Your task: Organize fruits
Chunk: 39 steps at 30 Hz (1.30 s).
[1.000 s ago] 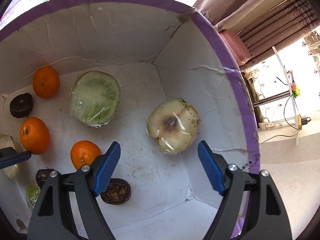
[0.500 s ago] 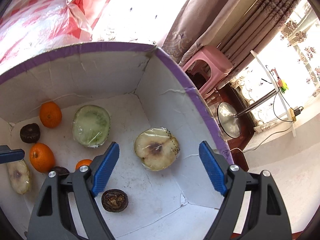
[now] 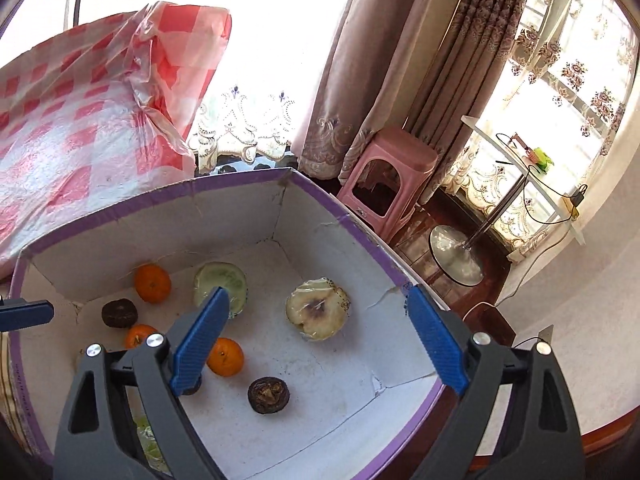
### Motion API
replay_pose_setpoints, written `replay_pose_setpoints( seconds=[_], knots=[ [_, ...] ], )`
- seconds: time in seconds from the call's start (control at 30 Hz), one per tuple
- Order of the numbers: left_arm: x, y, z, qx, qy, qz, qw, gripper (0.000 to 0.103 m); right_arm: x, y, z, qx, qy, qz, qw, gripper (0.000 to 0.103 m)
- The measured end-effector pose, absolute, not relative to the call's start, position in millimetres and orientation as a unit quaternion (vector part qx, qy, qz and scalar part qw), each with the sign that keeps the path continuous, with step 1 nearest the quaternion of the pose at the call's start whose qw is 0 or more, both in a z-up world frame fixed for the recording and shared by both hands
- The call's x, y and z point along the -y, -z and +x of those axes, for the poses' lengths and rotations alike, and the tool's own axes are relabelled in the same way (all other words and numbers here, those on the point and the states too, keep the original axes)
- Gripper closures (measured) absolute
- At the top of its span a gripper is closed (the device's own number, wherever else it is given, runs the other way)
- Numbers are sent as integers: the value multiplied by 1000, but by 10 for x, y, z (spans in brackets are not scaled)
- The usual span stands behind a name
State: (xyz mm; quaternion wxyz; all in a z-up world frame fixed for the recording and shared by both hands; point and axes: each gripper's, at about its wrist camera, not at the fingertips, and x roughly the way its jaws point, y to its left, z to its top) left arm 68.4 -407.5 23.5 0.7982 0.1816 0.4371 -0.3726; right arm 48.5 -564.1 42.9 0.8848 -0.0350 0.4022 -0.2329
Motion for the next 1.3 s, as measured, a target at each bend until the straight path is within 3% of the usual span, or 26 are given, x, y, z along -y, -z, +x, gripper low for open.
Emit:
replay_pose_setpoints(
  seconds=[0.6, 1.3],
  knots=[
    [3437, -71, 614, -441, 362, 81, 817, 15, 5060, -491, -113, -388, 265, 21, 882, 12],
    [3505, -129, 484, -407, 362, 111, 831, 14, 5115, -375, -132, -397, 261, 33, 879, 12]
  ],
)
